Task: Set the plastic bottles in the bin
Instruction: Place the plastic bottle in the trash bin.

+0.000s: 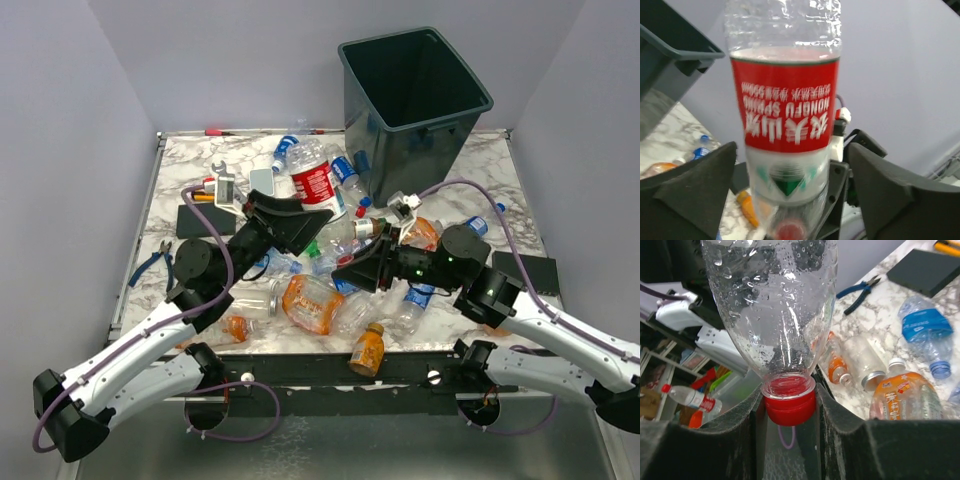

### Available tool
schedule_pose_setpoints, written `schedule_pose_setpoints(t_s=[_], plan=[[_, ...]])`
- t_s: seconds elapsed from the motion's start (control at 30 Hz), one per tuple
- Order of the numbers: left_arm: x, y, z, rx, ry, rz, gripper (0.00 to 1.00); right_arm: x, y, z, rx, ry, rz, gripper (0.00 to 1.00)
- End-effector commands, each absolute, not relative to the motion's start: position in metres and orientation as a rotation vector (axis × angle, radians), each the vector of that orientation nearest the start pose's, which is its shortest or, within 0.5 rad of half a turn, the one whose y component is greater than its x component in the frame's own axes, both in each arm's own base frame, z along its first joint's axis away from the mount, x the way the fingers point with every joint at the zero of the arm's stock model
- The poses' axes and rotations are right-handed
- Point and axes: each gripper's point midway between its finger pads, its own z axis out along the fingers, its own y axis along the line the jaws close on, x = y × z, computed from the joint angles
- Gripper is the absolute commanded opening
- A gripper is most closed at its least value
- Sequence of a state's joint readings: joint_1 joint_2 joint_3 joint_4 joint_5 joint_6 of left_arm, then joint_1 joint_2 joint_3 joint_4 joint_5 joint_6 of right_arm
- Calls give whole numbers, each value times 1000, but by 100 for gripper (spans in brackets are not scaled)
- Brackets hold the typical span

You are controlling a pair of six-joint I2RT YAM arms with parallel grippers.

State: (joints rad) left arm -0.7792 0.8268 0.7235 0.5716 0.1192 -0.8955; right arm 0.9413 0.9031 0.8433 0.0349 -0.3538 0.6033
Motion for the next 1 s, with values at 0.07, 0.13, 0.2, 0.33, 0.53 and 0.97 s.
schedule_pose_setpoints(t_s=[0.07, 0.13, 0.2, 0.33, 0.53, 0.97], plan=[[206, -224, 421, -84, 1282, -1314, 99, 142, 285, 352, -500, 1642, 1277, 1], [215, -201, 415, -157, 1304, -1180, 99, 149, 267, 363, -462, 1645, 1177, 1], [221, -175, 407, -197, 1308, -1024, 99, 157, 245, 382, -409, 1638, 1068, 1], [231, -134, 380, -193, 1330, -706, 99, 185, 196, 405, -235, 1648, 793, 0], [246, -134, 329, -86, 1438, -508, 99, 238, 145, 431, 17, 1604, 360, 1], [240, -156, 293, -33, 1472, -626, 99, 354, 110, 502, 226, 1497, 257, 1]])
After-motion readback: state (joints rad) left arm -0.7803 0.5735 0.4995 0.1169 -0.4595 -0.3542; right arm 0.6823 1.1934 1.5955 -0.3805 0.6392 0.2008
